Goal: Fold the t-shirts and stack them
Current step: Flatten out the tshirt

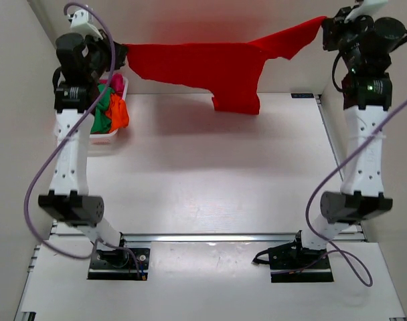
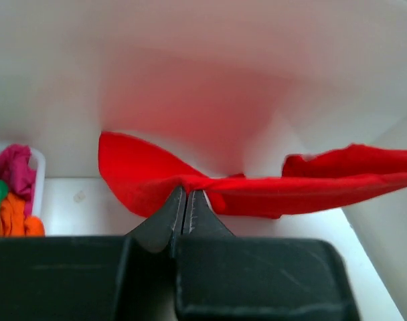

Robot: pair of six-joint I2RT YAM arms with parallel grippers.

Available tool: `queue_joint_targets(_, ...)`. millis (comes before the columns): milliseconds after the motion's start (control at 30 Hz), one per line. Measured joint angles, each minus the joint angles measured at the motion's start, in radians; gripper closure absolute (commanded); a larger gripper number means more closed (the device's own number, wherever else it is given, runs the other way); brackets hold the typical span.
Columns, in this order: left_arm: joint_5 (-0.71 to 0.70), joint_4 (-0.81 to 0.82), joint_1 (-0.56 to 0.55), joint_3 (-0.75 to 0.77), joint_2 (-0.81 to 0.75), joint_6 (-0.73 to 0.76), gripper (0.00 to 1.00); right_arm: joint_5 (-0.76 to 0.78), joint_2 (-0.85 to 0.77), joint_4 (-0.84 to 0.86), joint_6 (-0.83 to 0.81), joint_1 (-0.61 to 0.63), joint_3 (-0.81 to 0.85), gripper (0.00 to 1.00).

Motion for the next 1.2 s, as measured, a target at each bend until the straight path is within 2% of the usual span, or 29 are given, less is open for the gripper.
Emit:
queue_joint_targets(100,-0.002,0.085,-0.016,-0.266,-0.196,0.002,1.0,0.014,-0.168,0.066,-0.008,0.018,-0.23,1.0)
queue_joint_targets(233,-0.014,0.163,-0.017,-0.653,-0.384,-0.002,1.0,0.043,-0.365,0.127,-0.016,0.047,-0.64,1.0)
queue_joint_targets(367,-0.056,0.151,-0.039,-1.02,-0.511,0.013,1.0,0.092,-0.495,0.067,-0.018,0.054,-0.991,1.0)
queue_joint_targets(467,-0.063,0.049,-0.045,-1.173,-0.617,0.041,1.0,0.119,-0.584,-0.066,-0.029,0.061,-1.093,1.0)
queue_joint_targets(600,-0.087,-0.026,-0.051,-1.177,-0.78,0.07,1.0,0.138,-0.729,-0.134,-0.035,0.089,-1.033,1.0)
queue_joint_targets(733,-0.09,-0.066,-0.055,-1.052,-0.877,0.073,1.0,0.115,-0.801,-0.143,-0.031,0.06,-0.819,1.0)
queue_joint_targets(867,-0.084,-0.069,-0.057,-0.867,-0.856,0.069,1.0,0.111,-0.813,-0.13,-0.033,0.042,-0.631,1.0)
queue_joint_targets(1033,-0.074,-0.09,-0.06,-0.679,-0.791,0.069,1.0,0.098,-0.808,-0.142,-0.035,0.048,-0.523,1.0)
queue_joint_targets(1200,-0.068,-0.062,-0.058,-0.632,-0.735,0.068,1.0,0.074,-0.742,-0.139,-0.036,0.074,-0.498,1.0)
